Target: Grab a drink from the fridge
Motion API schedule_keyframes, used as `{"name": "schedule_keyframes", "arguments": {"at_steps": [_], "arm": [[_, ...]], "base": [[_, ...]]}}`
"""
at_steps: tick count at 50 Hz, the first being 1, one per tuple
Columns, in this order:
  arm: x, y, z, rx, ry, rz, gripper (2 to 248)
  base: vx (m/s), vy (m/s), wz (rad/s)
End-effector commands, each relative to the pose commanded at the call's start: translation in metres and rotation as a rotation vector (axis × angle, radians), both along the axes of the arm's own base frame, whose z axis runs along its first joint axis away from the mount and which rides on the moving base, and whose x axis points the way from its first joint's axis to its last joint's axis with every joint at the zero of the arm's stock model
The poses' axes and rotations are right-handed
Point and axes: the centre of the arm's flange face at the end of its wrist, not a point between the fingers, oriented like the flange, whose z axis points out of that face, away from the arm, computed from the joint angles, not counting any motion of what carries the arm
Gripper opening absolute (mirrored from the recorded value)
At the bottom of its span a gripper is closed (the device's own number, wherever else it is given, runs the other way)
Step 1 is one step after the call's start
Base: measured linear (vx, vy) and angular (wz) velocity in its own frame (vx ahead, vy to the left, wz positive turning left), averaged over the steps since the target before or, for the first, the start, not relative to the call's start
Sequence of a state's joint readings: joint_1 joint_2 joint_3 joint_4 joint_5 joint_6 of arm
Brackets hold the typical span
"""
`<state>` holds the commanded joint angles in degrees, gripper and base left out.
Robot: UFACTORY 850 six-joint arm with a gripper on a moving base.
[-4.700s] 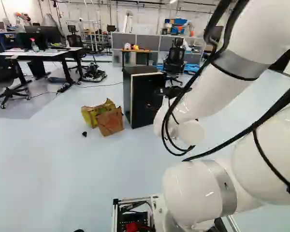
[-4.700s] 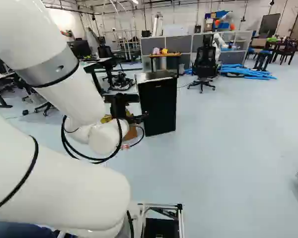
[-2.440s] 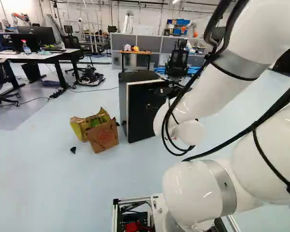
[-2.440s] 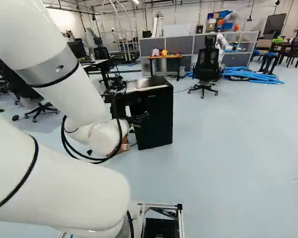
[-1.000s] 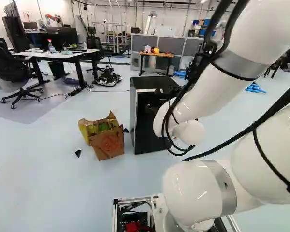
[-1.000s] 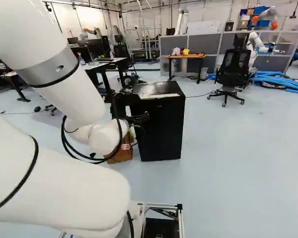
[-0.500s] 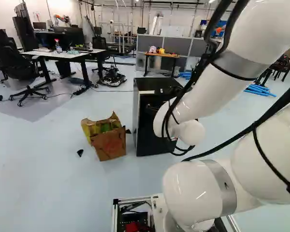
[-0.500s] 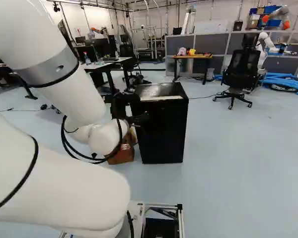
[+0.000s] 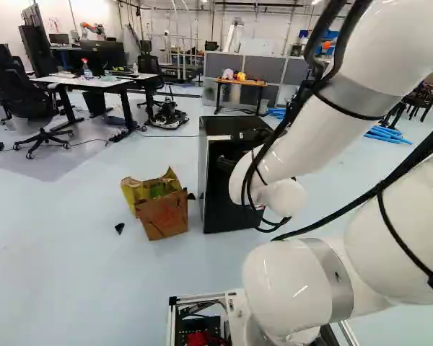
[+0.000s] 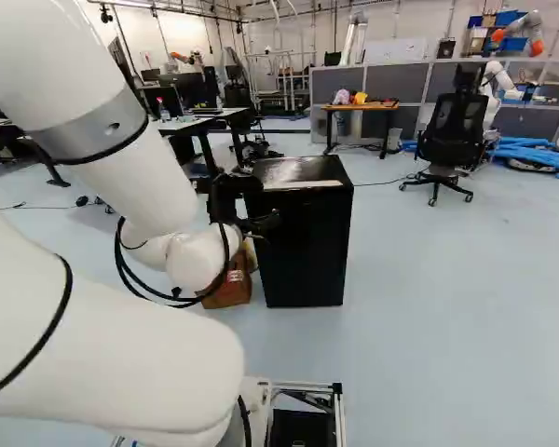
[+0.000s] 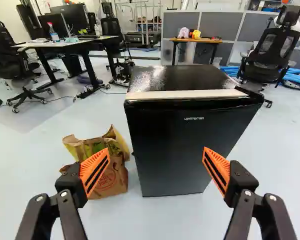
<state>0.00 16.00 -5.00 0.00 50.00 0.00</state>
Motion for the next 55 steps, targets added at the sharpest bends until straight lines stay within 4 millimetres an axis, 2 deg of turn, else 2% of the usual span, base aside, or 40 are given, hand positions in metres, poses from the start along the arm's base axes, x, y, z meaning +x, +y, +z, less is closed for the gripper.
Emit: {"name": "schedule_keyframes", "arguments": {"at_steps": [55], "arm": [[0.0,0.0,0.0,0.0,0.0,0.0,247]], "base": [[0.026,0.001,0.003]]}}
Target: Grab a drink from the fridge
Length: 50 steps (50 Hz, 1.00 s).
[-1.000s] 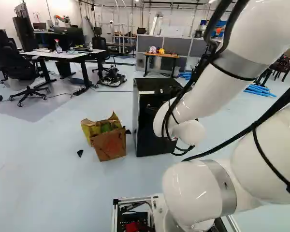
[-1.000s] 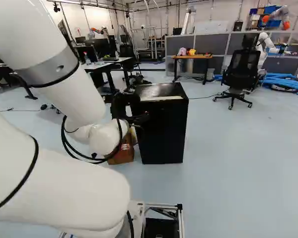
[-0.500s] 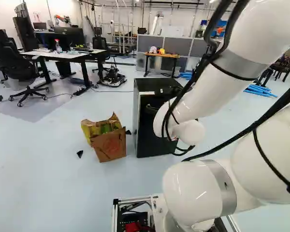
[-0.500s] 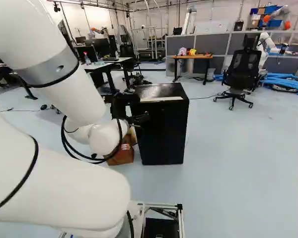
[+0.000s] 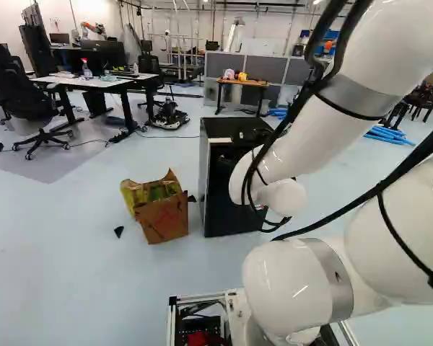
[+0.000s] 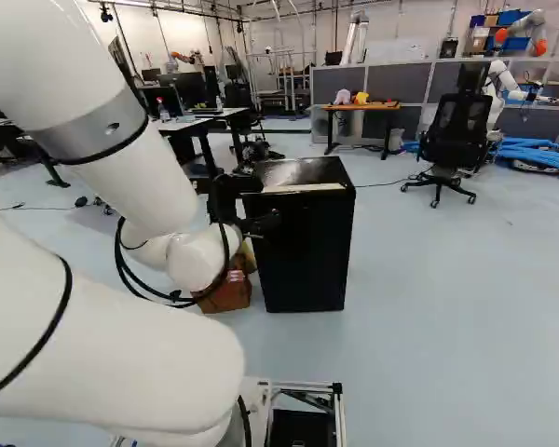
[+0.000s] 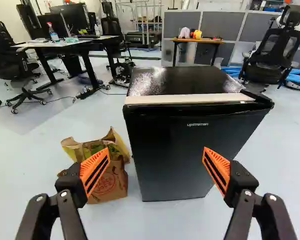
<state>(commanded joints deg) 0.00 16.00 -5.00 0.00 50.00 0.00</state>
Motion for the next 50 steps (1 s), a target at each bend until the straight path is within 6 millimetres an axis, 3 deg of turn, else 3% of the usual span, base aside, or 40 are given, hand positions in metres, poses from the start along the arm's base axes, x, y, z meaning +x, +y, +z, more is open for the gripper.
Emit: {"name": "schedule_keyframes", "arguments": {"at_steps": [50], "arm": [[0.03,0.035,0.007,0.079,-0.021,-0.049,247]], "base": [[0.0,0.0,0.0]]}}
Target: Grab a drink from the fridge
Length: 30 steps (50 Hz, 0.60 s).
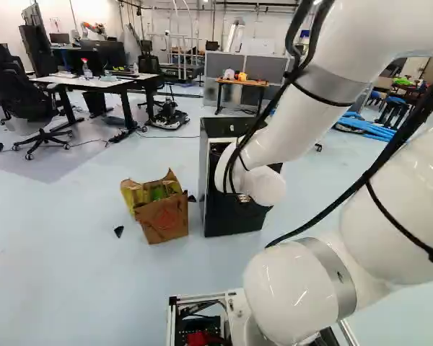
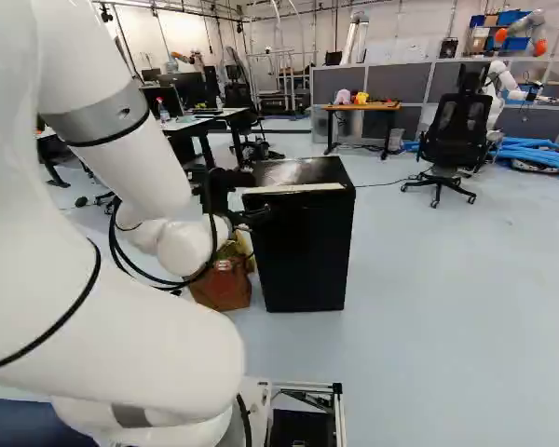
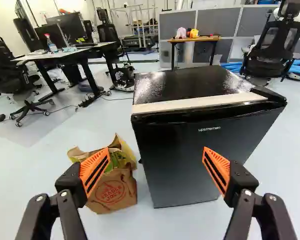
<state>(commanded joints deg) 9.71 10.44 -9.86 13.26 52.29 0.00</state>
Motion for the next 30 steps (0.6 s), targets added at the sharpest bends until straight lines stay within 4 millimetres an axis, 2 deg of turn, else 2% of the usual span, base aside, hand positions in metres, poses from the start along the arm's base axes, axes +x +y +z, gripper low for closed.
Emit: {"name": "schedule_keyframes", "arguments": {"at_steps": [16,30], "arm": [[0.002,0.012,0.002,0.034,-0.023,-0.039,247],[0.005,0.024,-0.006,0.049,-0.013,-0.072,247]], "base": [[0.0,0.0,0.0],[0.0,0.0,0.0]]}}
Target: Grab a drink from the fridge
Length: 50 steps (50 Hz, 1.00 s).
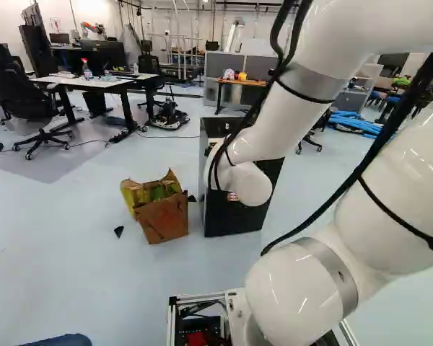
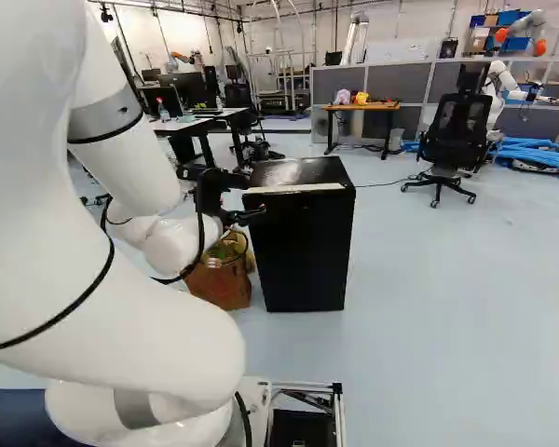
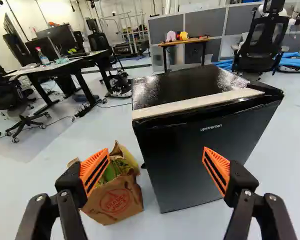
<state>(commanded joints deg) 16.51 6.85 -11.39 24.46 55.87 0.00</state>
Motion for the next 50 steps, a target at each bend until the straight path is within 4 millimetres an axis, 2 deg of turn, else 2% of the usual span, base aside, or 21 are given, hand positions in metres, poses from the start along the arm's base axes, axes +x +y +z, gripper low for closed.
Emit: {"name": "schedule_keyframes", "arguments": {"at_steps": [50], "arm": [[0.028,0.05,-0.036,-0.021,-0.008,-0.1,247]], "base": [[0.0,0.0,0.0]]}}
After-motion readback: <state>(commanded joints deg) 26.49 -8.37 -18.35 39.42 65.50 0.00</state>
